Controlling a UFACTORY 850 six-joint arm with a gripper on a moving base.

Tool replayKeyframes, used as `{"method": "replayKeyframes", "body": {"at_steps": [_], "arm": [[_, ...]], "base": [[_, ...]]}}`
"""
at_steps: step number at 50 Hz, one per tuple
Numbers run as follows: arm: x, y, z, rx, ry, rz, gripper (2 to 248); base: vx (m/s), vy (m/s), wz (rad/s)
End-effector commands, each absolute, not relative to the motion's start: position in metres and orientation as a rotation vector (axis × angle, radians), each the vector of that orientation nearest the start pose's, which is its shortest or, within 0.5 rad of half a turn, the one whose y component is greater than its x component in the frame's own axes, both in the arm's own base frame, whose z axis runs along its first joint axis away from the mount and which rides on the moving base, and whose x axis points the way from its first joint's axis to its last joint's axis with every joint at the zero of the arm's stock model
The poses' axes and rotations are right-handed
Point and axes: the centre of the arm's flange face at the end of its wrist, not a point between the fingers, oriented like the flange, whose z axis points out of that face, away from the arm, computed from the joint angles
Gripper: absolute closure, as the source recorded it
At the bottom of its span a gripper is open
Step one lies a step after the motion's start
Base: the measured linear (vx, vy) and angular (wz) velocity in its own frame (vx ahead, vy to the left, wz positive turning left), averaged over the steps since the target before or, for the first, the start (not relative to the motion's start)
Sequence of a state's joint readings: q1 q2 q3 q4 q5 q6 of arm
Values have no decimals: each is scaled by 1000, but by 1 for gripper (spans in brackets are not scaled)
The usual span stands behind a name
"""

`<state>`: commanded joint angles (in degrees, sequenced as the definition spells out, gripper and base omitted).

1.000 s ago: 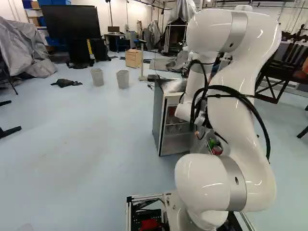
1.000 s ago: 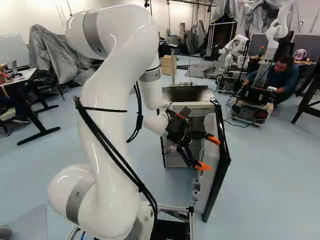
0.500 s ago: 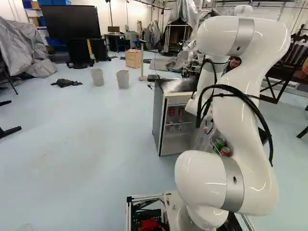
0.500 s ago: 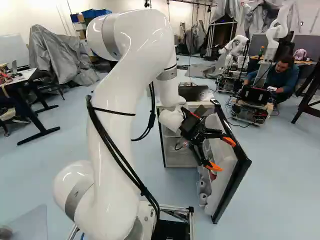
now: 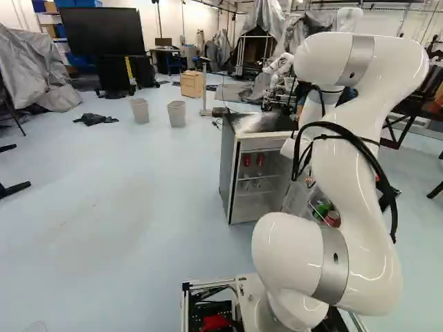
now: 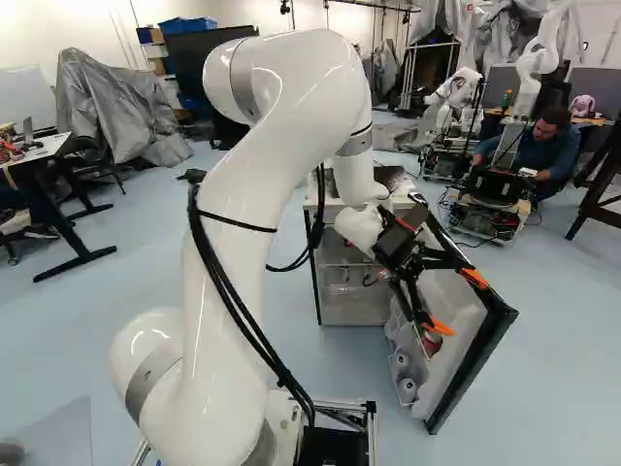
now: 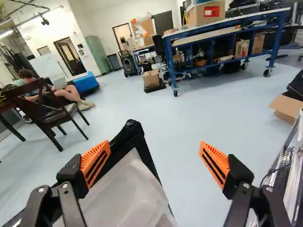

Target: Grab a drink from the fridge

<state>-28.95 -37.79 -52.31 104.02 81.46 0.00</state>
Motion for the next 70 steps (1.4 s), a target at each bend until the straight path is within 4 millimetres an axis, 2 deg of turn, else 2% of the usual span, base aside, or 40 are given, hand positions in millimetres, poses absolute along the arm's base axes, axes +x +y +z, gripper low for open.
{"method": "replayKeyframes", "body": {"at_steps": [7, 18, 70], "arm": [[368, -305, 279, 564, -1756, 793, 3], [356, -290, 278, 662, -1703, 833, 3], [305, -194, 284, 1339, -1304, 1181, 3]], "base": [[0, 0, 0], [0, 0, 0], [0, 0, 0]]}}
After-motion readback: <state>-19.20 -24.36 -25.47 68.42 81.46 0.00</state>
